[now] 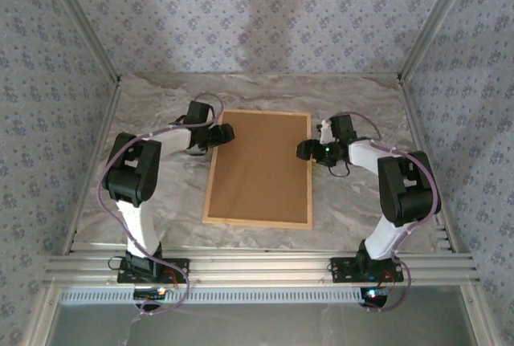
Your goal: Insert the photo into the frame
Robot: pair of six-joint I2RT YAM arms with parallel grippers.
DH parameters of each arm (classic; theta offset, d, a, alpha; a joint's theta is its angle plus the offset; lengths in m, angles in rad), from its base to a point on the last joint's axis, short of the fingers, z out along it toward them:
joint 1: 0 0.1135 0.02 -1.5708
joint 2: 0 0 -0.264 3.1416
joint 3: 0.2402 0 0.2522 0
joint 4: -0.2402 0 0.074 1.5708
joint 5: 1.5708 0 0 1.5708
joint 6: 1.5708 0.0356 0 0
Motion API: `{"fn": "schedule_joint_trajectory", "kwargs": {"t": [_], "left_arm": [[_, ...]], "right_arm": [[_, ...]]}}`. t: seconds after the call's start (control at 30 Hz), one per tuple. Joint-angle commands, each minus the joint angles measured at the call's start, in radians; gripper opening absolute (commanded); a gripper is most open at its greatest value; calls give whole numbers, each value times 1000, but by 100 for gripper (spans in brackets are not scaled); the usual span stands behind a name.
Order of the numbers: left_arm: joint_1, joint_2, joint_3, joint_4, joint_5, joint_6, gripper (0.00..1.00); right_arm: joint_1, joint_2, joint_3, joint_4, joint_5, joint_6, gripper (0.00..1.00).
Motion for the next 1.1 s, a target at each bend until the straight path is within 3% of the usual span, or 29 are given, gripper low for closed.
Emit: {"fn": "schedule_joint_trajectory", "kwargs": {"t": [0.0,0.07,0.17,0.5,0.73,1.07], "left_arm": [[39,-20,-8,1,0,18,77],[50,-24,4,-3,-9,27,78],[56,-38,15,-16,-28,34,79],[56,-192,-124,-30,-63,4,80],[50,-286,-210,-37,-69,-13,81],[50,-342,-236,-71,-79,-7,81]], "right_arm": [[12,-51,70,-34,84,-75,71],[15,-27,125,-34,161,-132,71],[17,49,239,-36,178,-215,72],[37,344,651,-142,73,-439,71],[69,520,875,-228,10,-447,71],[122,695,1100,-340,18,-400,68]]}}
